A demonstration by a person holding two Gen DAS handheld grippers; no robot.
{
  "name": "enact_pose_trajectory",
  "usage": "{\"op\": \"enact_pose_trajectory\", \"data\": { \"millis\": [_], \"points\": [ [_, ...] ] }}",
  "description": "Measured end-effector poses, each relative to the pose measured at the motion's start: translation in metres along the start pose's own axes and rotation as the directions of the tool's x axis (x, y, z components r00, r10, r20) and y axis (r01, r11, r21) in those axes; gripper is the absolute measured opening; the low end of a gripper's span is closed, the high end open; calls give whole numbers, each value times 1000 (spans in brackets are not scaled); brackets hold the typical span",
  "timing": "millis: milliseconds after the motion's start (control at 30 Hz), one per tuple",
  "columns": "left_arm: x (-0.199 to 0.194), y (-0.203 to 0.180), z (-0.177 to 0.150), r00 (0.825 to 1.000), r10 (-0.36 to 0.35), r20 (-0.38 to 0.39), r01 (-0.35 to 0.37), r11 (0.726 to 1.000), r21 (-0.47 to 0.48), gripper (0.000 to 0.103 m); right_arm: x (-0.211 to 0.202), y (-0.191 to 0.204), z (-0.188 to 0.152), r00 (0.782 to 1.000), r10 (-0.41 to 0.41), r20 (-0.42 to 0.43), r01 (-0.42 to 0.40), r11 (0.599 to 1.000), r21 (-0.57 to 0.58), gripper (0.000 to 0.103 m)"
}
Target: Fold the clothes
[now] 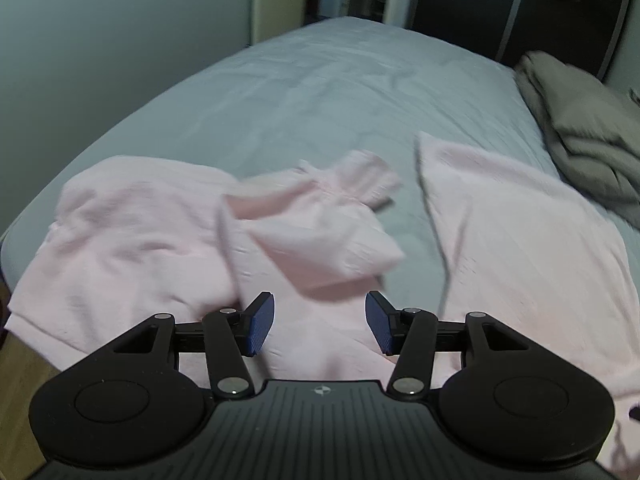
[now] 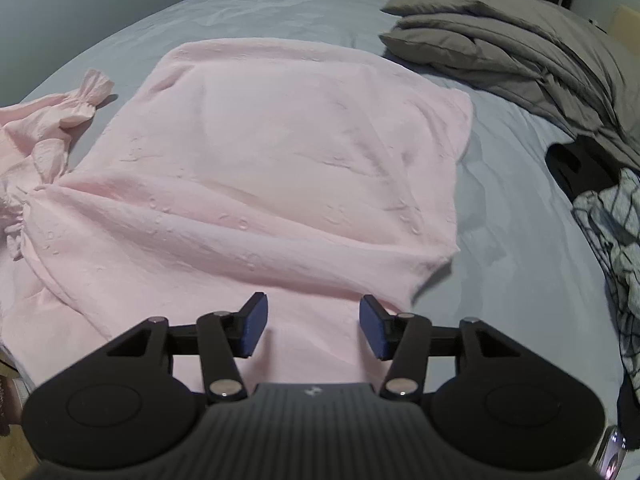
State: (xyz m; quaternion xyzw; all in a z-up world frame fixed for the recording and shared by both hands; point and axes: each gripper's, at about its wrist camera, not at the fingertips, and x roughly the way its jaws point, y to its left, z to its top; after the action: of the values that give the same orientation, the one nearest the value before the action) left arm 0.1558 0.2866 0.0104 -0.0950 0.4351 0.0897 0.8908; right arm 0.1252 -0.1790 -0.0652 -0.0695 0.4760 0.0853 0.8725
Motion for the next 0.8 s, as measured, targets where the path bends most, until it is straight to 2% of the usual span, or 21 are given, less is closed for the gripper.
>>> {"op": "enact_pose_trajectory", "data": {
  "millis": [167,433,467,567,633,667,733,800],
  "points": [
    [18,24,17,998,39,41,-37,999,-38,51,3,15,1,1000,10,4,-10,998,-64,55],
    [42,42,45,996,40,82,-37,999,-28,50,17,21,3,1000,0,-31,-2,996,-94,55],
    [46,42,47,996,39,80,-37,999,-28,48,19,21,3,999,-2,-36,-1,996,-90,55],
    [60,41,50,997,66,49,-65,998,-12,27,23,22,6,999,4,-43,-7,997,-81,55],
    [67,39,50,996,90,27,-90,996,-4,13,24,24,7,999,7,-42,-10,996,-86,55],
    [69,39,50,995,98,21,-98,995,-4,0,24,24,7,999,8,-42,-12,996,-90,55],
    [66,43,52,996,88,23,-86,995,-47,0,24,24,7,999,10,-42,-14,995,-94,55],
    [54,48,54,998,26,51,-21,995,-100,0,24,24,7,999,12,-42,-16,995,-95,55]
  ]
}}
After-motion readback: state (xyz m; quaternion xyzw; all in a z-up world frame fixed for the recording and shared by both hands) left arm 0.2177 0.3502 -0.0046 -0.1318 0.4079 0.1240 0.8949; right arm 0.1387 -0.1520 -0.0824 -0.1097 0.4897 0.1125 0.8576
